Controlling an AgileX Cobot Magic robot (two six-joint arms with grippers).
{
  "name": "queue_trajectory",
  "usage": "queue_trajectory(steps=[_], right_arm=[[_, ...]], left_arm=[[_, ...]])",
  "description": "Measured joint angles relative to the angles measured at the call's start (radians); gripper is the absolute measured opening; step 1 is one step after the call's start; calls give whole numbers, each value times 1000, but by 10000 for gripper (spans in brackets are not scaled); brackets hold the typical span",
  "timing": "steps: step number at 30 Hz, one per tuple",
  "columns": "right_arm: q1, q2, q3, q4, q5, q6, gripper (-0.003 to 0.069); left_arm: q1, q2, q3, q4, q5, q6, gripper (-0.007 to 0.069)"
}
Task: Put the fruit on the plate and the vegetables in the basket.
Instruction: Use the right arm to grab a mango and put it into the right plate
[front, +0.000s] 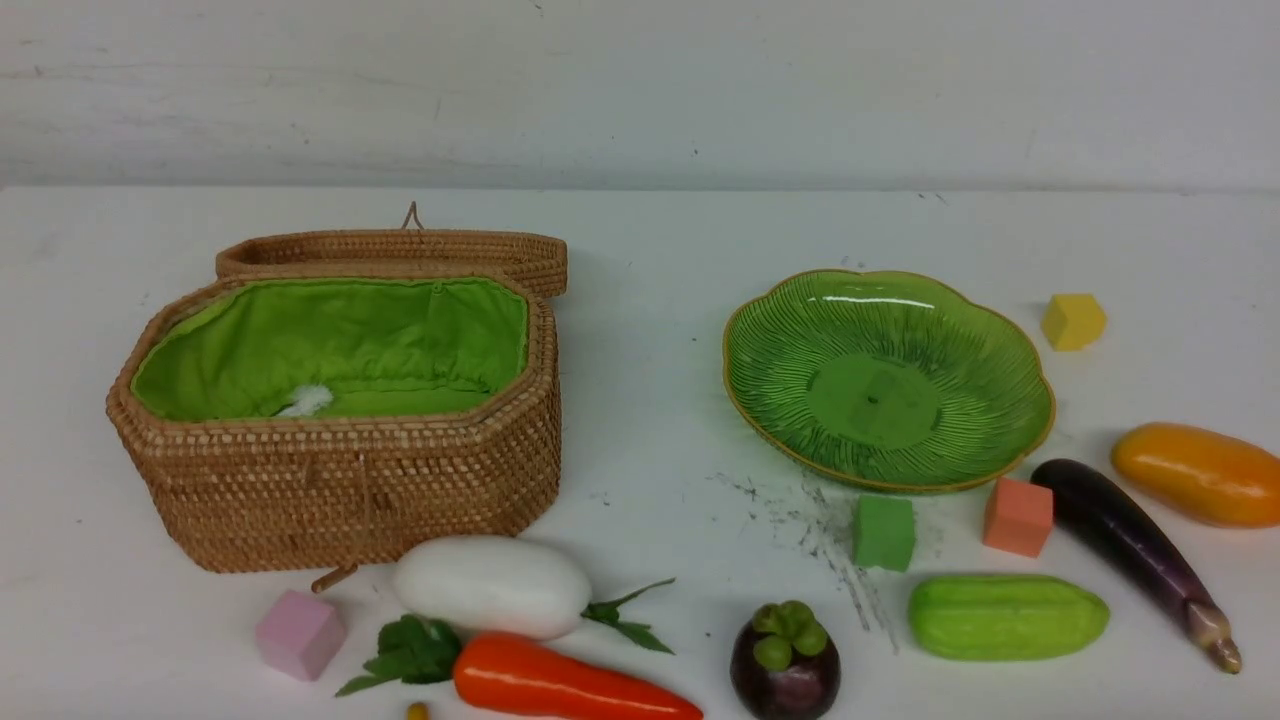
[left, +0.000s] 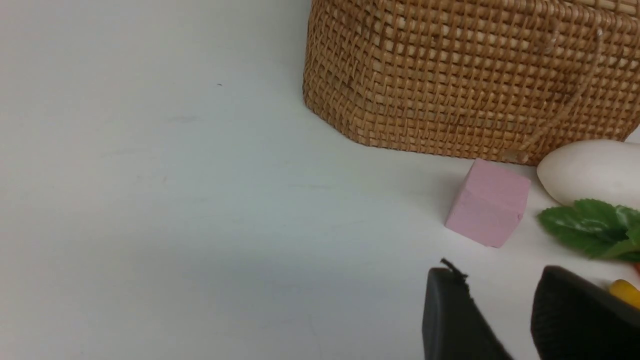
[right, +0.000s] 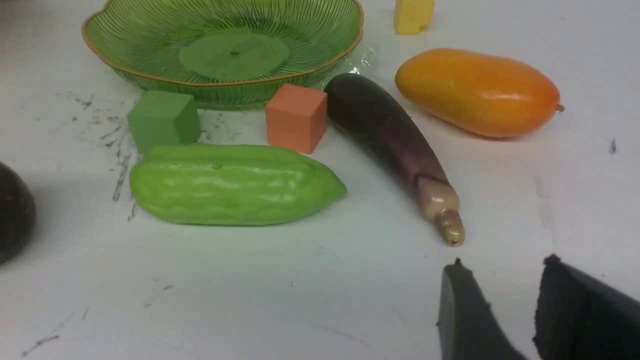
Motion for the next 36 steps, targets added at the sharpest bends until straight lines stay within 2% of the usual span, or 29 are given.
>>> queue_trajectory(steps=[12, 18, 23, 25, 28, 31, 36], right_arm=[[0, 0, 8, 33, -46, 0, 244], [0, 0, 12, 169, -314, 2, 244], [0, 0, 12, 218, -535, 14, 244], [0, 0, 9, 234, -595, 83, 244], [0, 7, -76, 241, -553, 189, 244], [0, 55, -218, 240, -469, 215, 244], [0, 349, -687, 181, -103, 189, 245]], left_arm=[[0, 0, 0, 0, 0, 0, 239], [0, 0, 0, 0, 0, 0, 239], [0, 0, 0, 0, 0, 0, 239], [0, 0, 0, 0, 0, 0, 239], [0, 0, 0, 0, 0, 0, 239], [0, 0, 0, 0, 0, 0, 239], [0, 0, 0, 0, 0, 0, 239]])
